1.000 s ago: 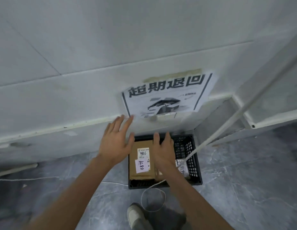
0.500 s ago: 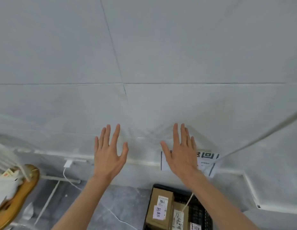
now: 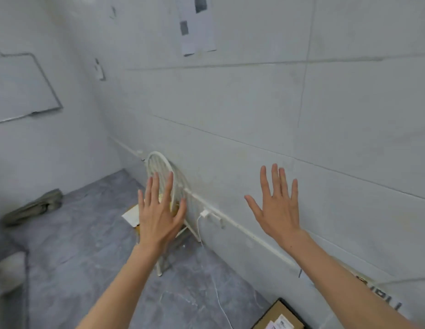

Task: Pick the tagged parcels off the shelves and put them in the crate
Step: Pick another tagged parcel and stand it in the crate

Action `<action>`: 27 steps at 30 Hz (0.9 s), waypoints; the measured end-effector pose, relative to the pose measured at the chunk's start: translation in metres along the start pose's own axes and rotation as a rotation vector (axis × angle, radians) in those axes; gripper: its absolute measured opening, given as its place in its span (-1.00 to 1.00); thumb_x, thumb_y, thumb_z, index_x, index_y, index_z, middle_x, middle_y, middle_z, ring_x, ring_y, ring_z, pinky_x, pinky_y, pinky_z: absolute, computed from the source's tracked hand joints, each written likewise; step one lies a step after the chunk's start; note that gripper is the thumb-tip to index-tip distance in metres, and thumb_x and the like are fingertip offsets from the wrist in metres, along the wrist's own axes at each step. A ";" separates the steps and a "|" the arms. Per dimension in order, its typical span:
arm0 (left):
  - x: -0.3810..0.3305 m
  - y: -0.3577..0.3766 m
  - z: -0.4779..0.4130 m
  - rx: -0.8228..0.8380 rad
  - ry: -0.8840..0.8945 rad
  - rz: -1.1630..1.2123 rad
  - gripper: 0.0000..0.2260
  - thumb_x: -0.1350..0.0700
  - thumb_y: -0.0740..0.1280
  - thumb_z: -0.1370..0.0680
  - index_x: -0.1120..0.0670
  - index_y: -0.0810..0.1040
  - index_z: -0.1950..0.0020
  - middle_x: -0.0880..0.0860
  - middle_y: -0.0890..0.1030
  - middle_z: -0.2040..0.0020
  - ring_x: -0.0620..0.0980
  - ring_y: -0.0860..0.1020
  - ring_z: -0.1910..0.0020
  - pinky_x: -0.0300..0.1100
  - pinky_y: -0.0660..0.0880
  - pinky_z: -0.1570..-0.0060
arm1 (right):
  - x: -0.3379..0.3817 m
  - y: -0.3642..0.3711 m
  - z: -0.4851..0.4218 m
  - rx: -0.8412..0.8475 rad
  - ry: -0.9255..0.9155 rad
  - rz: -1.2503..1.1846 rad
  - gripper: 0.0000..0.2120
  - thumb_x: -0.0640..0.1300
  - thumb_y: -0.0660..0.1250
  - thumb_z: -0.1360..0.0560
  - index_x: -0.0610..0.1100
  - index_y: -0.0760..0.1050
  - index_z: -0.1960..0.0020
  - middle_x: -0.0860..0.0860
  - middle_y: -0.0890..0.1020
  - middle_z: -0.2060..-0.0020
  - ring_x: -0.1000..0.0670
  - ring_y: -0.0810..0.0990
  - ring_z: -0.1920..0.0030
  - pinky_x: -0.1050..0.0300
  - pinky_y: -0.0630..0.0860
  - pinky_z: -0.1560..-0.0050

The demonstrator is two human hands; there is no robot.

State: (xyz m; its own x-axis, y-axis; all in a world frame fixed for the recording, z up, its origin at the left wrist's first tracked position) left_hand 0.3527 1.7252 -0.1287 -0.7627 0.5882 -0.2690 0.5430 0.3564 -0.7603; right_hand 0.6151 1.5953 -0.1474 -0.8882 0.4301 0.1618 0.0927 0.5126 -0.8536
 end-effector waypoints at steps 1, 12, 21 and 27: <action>0.013 -0.019 0.006 -0.022 -0.020 -0.033 -0.35 -0.24 0.09 -0.56 -0.10 0.09 -0.63 0.12 0.11 -0.62 0.11 0.06 -0.61 0.21 0.07 -0.53 | 0.019 -0.004 0.000 -0.006 -0.043 -0.019 -0.23 0.34 -0.09 -0.59 -0.10 -0.08 -0.63 -0.18 0.03 -0.60 -0.17 -0.01 -0.60 -0.32 0.03 -0.52; 0.155 -0.224 0.098 -0.231 -0.270 -0.320 -0.37 -0.23 0.09 -0.59 -0.07 0.09 -0.63 0.14 0.12 -0.62 0.12 0.06 -0.61 0.19 0.06 -0.54 | 0.271 -0.053 0.027 -0.042 -0.435 -0.222 -0.22 0.33 -0.08 -0.57 -0.12 -0.01 -0.62 -0.20 0.09 -0.59 -0.20 0.07 -0.59 -0.33 0.06 -0.50; 0.249 -0.366 0.217 -0.304 -0.465 -0.512 -0.36 -0.22 0.10 -0.59 -0.07 0.06 -0.63 0.13 0.08 -0.63 0.11 0.02 -0.62 0.17 0.05 -0.54 | 0.465 -0.089 0.115 -0.036 -0.679 -0.394 -0.23 0.31 -0.02 -0.57 -0.13 0.02 -0.62 -0.20 0.14 -0.58 -0.19 0.08 -0.58 -0.35 0.12 -0.48; 0.279 -0.449 0.302 -0.354 -0.583 -0.628 -0.37 -0.20 0.12 -0.60 -0.07 0.06 -0.63 0.15 0.09 -0.63 0.13 0.02 -0.62 0.19 0.03 -0.54 | 0.566 -0.124 0.190 -0.044 -0.868 -0.472 -0.24 0.31 -0.06 -0.58 -0.16 0.05 -0.61 -0.23 0.17 -0.56 -0.21 0.13 -0.57 -0.37 0.13 -0.47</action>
State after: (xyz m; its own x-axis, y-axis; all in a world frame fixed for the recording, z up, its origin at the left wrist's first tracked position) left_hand -0.2099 1.5098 -0.0404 -0.9574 -0.2119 -0.1961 -0.0276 0.7434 -0.6683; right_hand 0.0154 1.6342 -0.0442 -0.8582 -0.5111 0.0464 -0.3551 0.5262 -0.7727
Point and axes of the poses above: each hand's wrist, its own z-axis away from the middle knuckle, its own y-axis out of the palm, x = y × z, the point moved 4 cm from there along -z, towards the middle knuckle
